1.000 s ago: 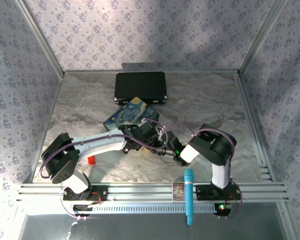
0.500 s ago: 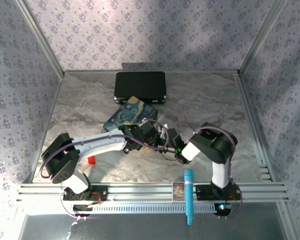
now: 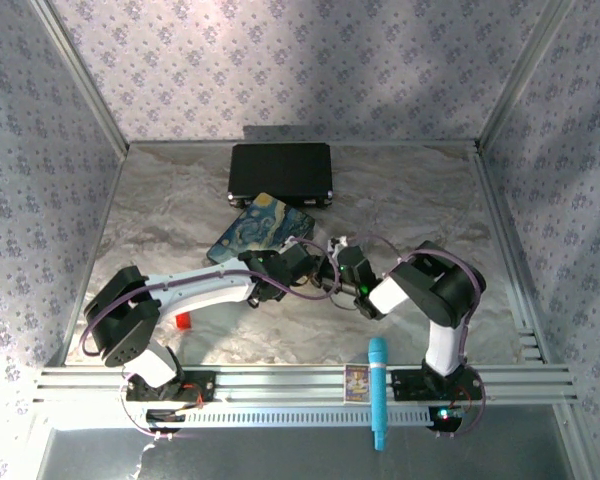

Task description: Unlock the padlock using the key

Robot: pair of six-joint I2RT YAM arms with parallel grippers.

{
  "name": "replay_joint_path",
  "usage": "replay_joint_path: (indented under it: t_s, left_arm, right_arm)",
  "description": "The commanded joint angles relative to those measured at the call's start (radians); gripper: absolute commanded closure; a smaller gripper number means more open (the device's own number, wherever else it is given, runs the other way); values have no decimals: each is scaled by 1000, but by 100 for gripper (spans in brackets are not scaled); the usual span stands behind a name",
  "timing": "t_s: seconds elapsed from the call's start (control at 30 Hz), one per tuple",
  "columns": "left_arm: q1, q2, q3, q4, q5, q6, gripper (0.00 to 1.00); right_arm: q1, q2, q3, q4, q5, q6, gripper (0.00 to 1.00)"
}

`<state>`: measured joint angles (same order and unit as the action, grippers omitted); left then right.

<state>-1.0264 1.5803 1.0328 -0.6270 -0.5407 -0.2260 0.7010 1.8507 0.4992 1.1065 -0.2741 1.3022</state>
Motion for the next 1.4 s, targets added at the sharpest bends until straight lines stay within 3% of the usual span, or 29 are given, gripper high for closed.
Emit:
replay_joint_path:
  t_s: [0.0,0.2,0.4,0.5,0.57,0.63,0.7,0.87,1.03,1.37]
  left_arm:
    - [-13,70,-62,-158,191,-19,59]
    - [-14,68,-54,-171,170,-27,59]
    - [-14,61,-32,-217,89,-63,55]
    - [-14,42,-20,-237,41,-87,41]
    - [-14,28,-8,-255,23,-118,20]
    - [-14,17,-2,-267,20,-155,8]
    - [-15,8,-1,-273,20,-194,2]
    - [-14,-36,-27,-269,-33,-301,0]
    - [-1,-119,-72,-203,-11,-328,0]
    - [113,-239,-175,-206,-10,-435,0]
  right_arm:
    - [-23,-24,17,4,34,21,100]
    - [2,-42,22,-71,19,-17,100]
    - [-1,-45,4,-281,-110,-72,100]
    - [-9,-93,4,-475,-125,-155,99]
    - [-22,-136,16,-628,-133,-220,99]
    - [-34,-175,28,-766,-126,-275,99]
    - [-50,-205,42,-887,-129,-330,98]
    - [-114,-216,69,-1099,-174,-446,95]
    - [-137,-215,105,-1242,-170,-536,93]
    - [-136,-253,230,-1572,28,-708,80]
